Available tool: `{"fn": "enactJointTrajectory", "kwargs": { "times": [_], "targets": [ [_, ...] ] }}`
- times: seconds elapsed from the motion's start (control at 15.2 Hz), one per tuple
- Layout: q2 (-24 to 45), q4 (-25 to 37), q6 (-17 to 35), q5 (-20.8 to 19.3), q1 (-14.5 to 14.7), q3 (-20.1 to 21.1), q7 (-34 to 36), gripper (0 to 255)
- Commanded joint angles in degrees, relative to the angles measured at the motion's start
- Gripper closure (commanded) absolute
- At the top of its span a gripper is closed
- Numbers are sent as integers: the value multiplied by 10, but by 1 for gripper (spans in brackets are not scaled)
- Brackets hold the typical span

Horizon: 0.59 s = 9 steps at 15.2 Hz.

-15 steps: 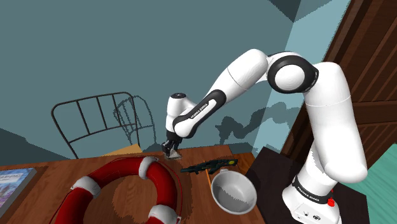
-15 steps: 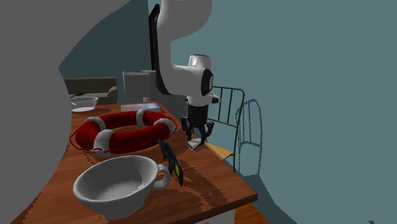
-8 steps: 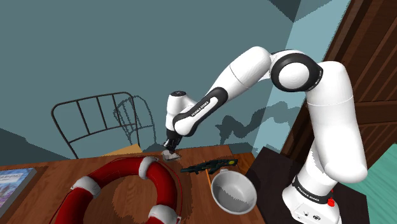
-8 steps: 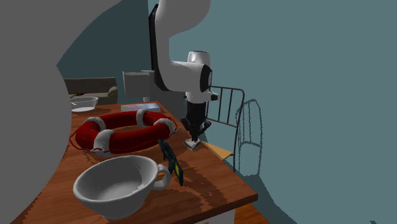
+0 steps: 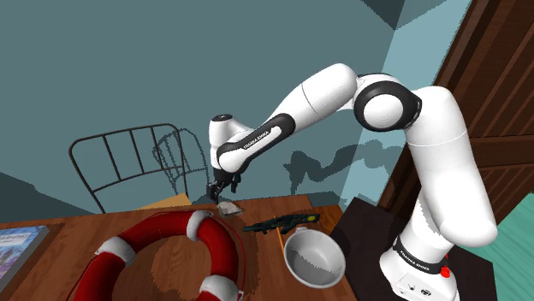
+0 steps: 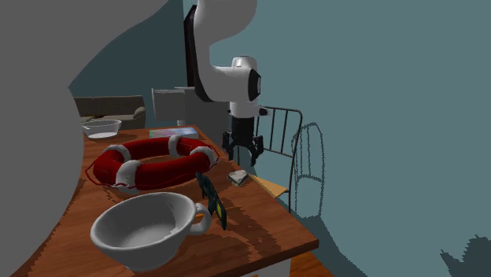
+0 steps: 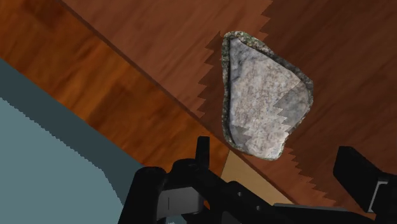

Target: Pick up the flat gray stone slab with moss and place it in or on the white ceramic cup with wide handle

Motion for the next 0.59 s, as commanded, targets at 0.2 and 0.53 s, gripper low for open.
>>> {"fn": "enactJointTrajectory", "kwargs": {
  "times": [0.2,0.53],
  "targets": [
    [31,20,1,-4,6,-5,13,0],
    [45,21,14,-5,7,-6,14,0]
  ]
}}
